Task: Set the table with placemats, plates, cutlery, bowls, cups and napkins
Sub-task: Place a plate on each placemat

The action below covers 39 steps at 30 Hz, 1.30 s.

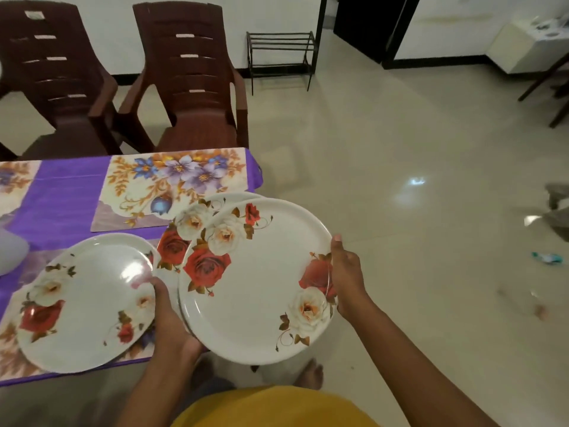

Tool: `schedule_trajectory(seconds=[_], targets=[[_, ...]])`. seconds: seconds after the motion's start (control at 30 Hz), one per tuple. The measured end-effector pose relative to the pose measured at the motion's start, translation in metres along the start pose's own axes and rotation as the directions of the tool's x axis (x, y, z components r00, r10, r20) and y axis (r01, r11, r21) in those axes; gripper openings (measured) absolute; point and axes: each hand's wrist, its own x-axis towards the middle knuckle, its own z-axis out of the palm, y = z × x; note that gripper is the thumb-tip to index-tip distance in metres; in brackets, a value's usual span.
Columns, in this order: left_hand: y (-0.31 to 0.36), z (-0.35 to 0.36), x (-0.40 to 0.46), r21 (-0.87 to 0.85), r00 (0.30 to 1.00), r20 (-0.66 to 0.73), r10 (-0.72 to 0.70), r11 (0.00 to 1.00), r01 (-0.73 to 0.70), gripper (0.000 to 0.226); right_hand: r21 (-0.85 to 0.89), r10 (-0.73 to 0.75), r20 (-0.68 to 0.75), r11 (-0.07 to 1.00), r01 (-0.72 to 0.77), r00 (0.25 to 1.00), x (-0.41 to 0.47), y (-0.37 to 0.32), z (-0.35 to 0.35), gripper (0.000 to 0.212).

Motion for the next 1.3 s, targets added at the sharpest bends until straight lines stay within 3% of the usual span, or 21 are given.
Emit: schedule_trajectory(seconds=[0.13,0.33,0.57,0.73,0.9,1.0,1.13,1.3], targets=[[-0.025,0.045,0.001,-0.019,0.995,0.003,0.103,0.994,-0.103,0.066,0.031,0.013,-0.020,0.999,-0.012,1.000,0.025,-0.011,-0.061,0.059],[-0.056,0.098,0.013,-0.050,0.999,0.054,0.003,0.999,-0.001,0.084,0.122,0.112,-0.108,0.988,-0.098,0.988,0.062,-0.014,-0.126,0.066],[-0.084,0.162,0.050,0.053,0.995,0.075,-0.062,0.997,0.058,0.110,0.126,0.148,-0.196,0.984,-0.124,0.969,0.116,-0.043,-0.171,0.056],[-0.090,0.215,0.097,0.043,0.987,0.150,-0.065,0.997,0.059,0.088,0.128,0.162,-0.215,0.982,-0.136,0.963,0.174,-0.078,-0.177,0.058],[-0.080,0.260,0.129,0.018,0.992,0.126,-0.030,0.999,0.028,0.096,0.089,0.149,-0.236,0.987,-0.131,0.960,0.231,-0.119,-0.174,0.061],[-0.072,0.282,0.150,0.004,0.994,0.104,-0.030,1.000,0.029,0.070,0.097,0.152,-0.222,0.986,-0.133,0.963,0.268,-0.139,-0.168,0.064],[-0.059,0.306,0.173,-0.041,0.997,0.057,-0.051,0.998,0.053,0.084,0.072,0.134,-0.159,0.990,-0.124,0.978,0.314,-0.167,-0.150,0.060],[-0.046,0.328,0.208,-0.087,0.999,-0.015,0.041,0.995,-0.043,0.084,-0.010,0.105,-0.043,0.994,-0.106,0.994,0.381,-0.210,-0.115,0.062]])
